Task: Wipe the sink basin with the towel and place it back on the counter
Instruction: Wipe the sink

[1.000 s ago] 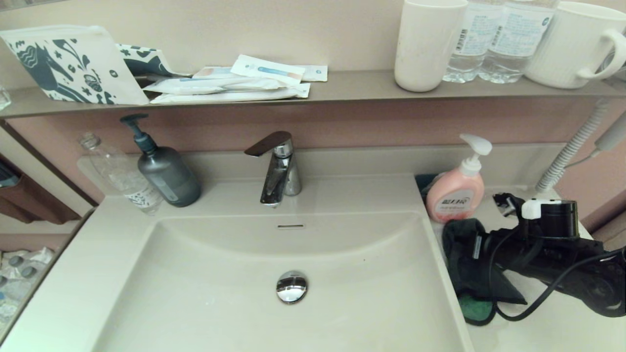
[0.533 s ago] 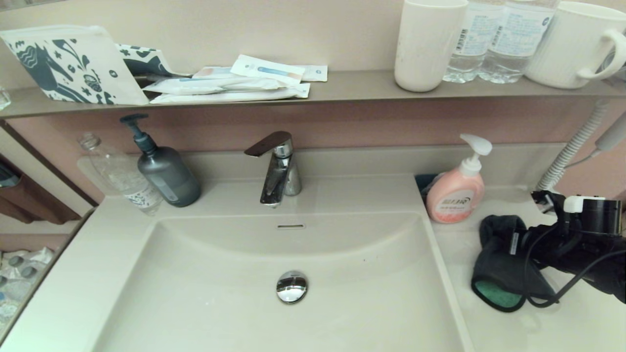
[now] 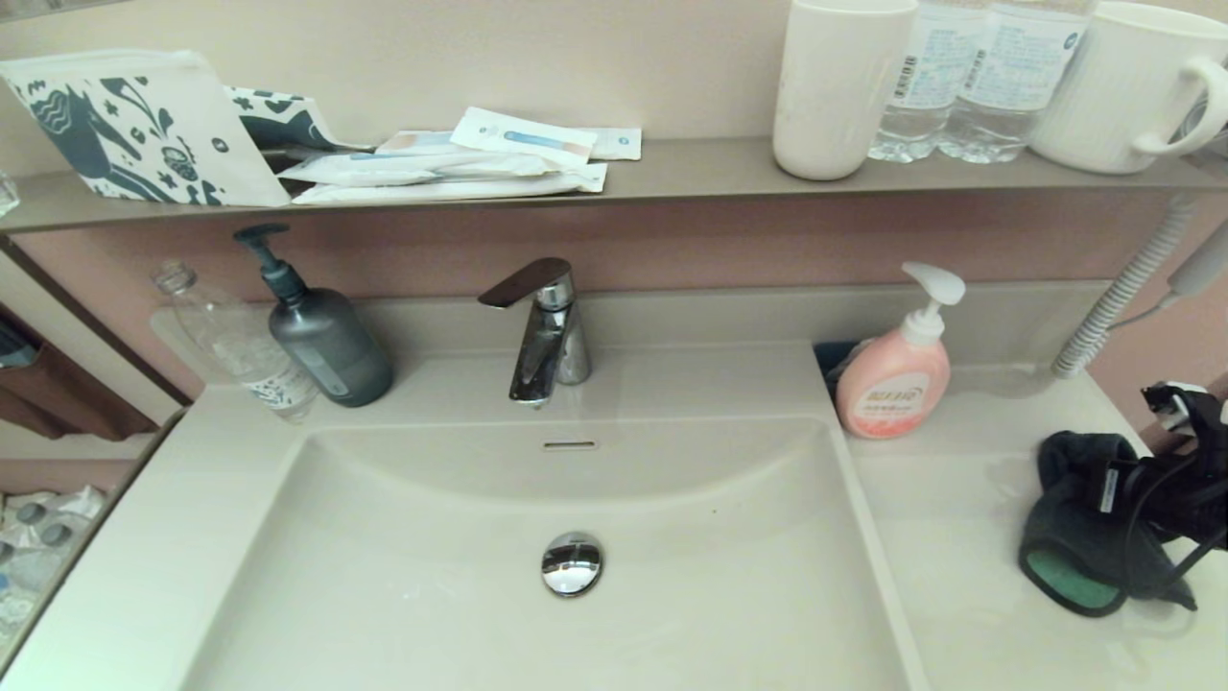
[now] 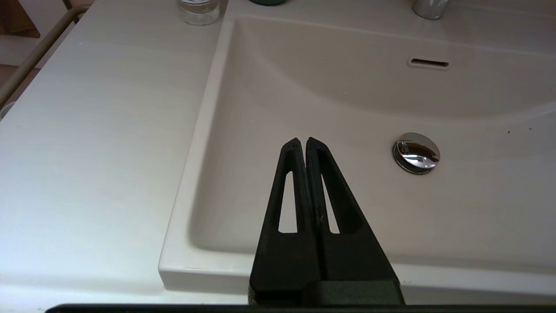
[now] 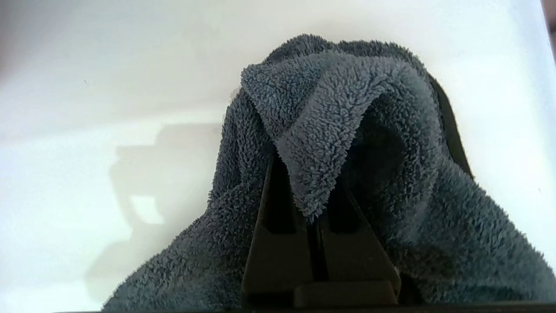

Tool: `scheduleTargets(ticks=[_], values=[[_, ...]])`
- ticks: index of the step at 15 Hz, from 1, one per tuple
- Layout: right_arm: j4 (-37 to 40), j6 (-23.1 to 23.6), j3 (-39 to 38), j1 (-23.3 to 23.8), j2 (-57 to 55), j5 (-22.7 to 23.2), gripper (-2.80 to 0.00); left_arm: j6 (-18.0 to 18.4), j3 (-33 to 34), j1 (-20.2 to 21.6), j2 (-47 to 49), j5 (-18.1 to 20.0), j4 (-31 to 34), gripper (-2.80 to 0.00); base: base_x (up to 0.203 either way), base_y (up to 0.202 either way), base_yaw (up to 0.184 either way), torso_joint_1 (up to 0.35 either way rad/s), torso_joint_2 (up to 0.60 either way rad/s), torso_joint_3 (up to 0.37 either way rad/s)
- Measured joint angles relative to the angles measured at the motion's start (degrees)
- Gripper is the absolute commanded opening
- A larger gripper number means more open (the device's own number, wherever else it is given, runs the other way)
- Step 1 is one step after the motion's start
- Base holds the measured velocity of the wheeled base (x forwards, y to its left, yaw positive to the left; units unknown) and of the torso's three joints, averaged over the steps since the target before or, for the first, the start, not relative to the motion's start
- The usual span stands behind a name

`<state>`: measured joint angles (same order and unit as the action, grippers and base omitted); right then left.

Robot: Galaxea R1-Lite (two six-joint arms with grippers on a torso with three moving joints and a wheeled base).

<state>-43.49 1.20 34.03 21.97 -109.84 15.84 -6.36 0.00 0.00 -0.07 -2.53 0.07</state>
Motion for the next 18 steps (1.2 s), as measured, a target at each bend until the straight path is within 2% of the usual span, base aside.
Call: scheduleTargets(ticks=[3, 9, 12, 15, 18], values=[[-1.2, 1.9, -6.3, -2.2, 0.7, -0.2, -2.8, 0.0, 0.0, 0.0, 0.0, 0.0, 0.0, -2.8, 0.0, 0.0, 0.0, 0.0, 0.0, 0.0], [-2.5, 2.5, -19.5, -17.3, 4.5, -0.1, -2.8, 0.0, 0.0, 0.0, 0.0, 0.0, 0.0, -2.8, 0.0, 0.0, 0.0, 0.0, 0.0, 0.0], [-4.7, 2.6, -24.3, -23.0, 6.0, 0.2, -2.8, 0.0, 0.0, 0.0, 0.0, 0.0, 0.0, -2.8, 0.0, 0.0, 0.0, 0.0, 0.0, 0.0], [-6.9, 4.9, -26.6, -22.5, 6.8, 0.2, -2.8, 0.0, 0.0, 0.0, 0.0, 0.0, 0.0, -2.8, 0.0, 0.0, 0.0, 0.0, 0.0, 0.0], [-6.0, 12.8, -26.7, -14.7, 6.4, 1.6, -2.8, 0.0, 0.0, 0.0, 0.0, 0.0, 0.0, -2.8, 0.0, 0.0, 0.0, 0.0, 0.0, 0.0]])
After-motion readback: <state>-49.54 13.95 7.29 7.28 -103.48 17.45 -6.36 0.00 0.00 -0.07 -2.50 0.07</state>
